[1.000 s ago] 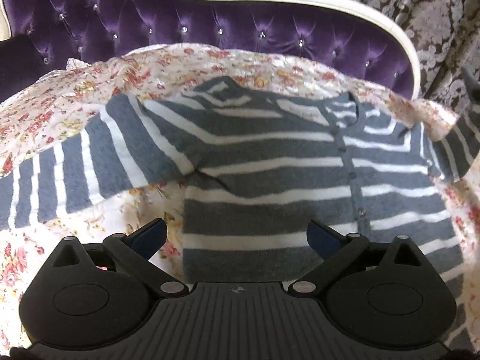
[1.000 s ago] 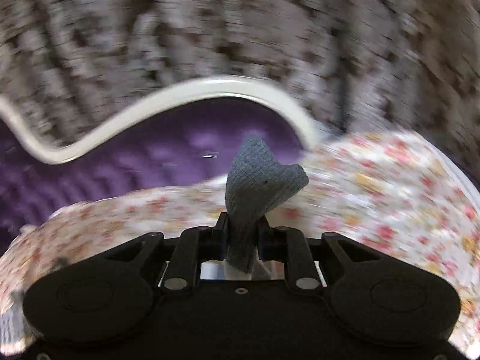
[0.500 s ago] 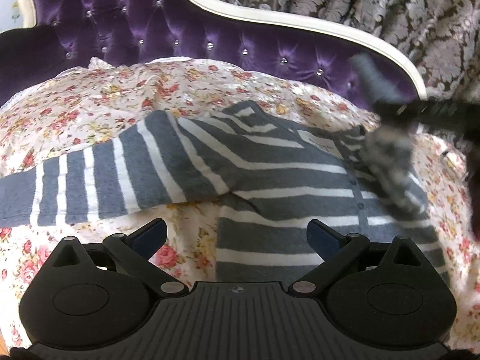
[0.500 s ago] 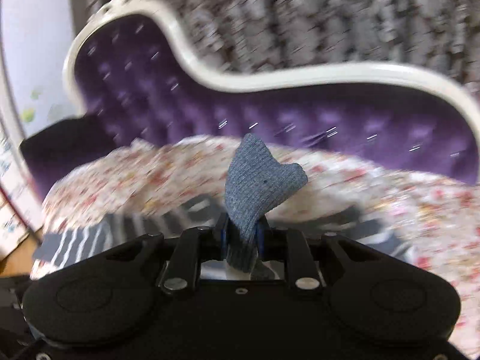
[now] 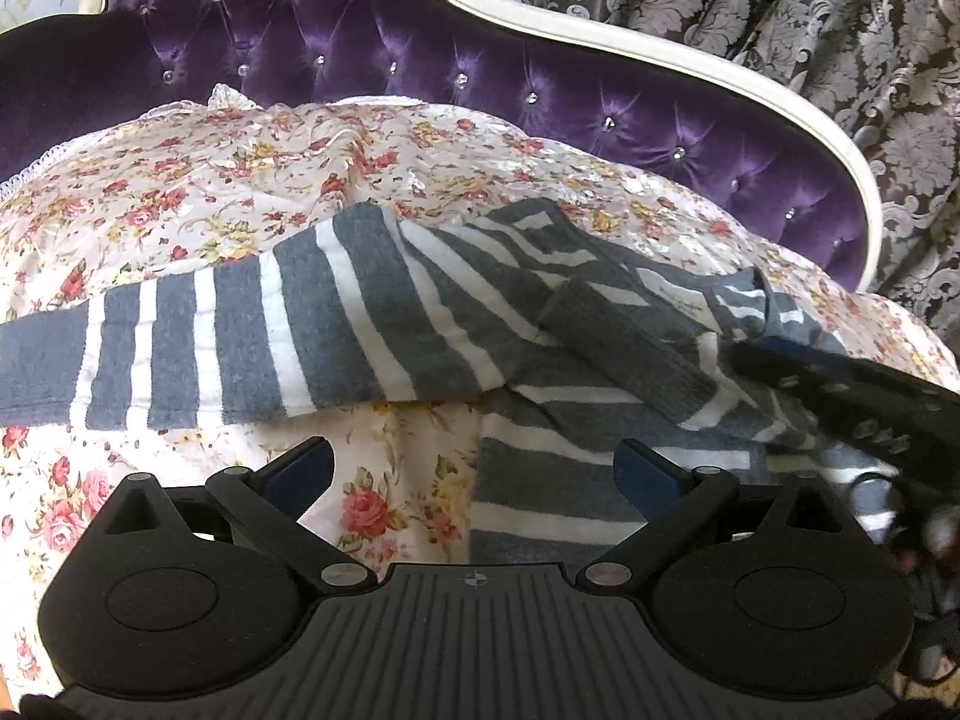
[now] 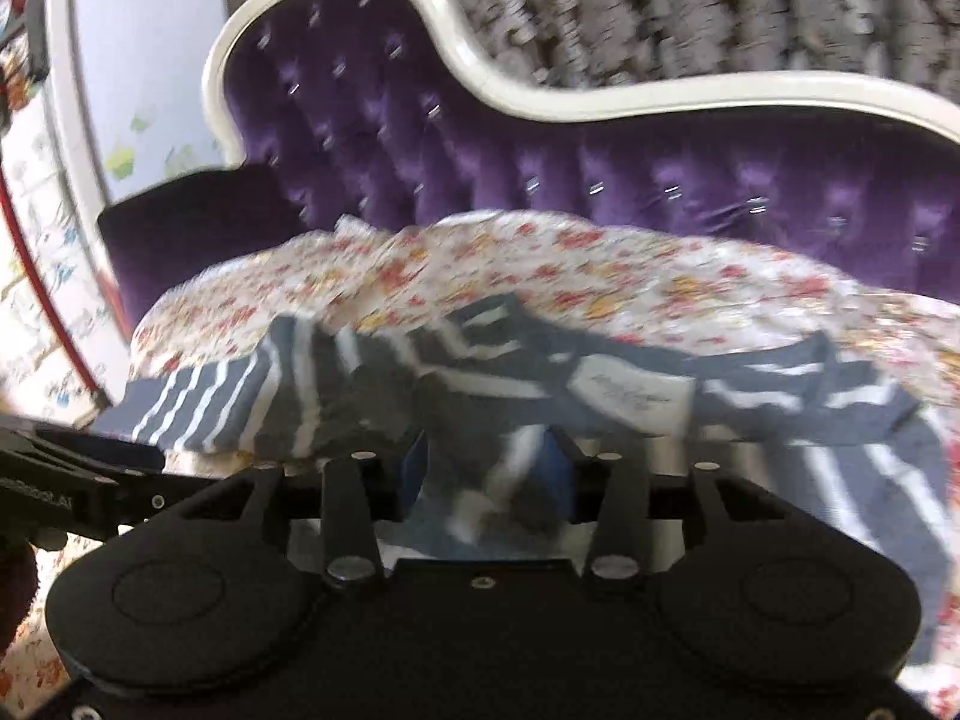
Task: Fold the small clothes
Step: 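Carry the held sleeve across the cardigan body and open the right tool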
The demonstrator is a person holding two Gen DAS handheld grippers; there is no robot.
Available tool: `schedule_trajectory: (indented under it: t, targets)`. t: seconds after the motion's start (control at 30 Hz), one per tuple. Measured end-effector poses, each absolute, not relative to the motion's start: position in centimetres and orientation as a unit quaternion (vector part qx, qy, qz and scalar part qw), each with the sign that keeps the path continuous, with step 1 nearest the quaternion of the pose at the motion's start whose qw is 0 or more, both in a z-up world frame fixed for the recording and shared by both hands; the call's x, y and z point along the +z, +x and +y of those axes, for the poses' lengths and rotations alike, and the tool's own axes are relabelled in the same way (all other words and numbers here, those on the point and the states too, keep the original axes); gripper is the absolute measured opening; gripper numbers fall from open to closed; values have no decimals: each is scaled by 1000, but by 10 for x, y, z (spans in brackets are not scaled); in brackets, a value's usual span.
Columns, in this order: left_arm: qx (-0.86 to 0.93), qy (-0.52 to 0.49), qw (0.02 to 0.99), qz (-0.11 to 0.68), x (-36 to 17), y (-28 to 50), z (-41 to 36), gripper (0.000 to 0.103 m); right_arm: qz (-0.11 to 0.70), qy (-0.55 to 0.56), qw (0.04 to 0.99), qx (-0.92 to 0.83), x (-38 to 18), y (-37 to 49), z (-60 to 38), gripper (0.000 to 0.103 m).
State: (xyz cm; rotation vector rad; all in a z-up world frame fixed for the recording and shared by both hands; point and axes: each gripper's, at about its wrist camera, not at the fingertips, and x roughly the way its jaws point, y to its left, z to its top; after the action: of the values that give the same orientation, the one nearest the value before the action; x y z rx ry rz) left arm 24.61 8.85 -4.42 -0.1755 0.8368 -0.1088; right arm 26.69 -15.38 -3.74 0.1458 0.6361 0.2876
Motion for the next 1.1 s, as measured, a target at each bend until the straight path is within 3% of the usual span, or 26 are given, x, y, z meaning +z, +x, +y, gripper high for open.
schedule_trajectory:
  t: [0.3,0.7,1.1]
  targets:
    - [-64,-81,915,391,-42,249,82,101,323,102,941,20,-53,263,-226,53]
    - [-36,-36,926,374,-7,302,43,101,410,30,911,23,-73,266,-224,54]
    - [21,-6,895,446,-48,335,15,101,422,18,906,24,-74,270,-221,65]
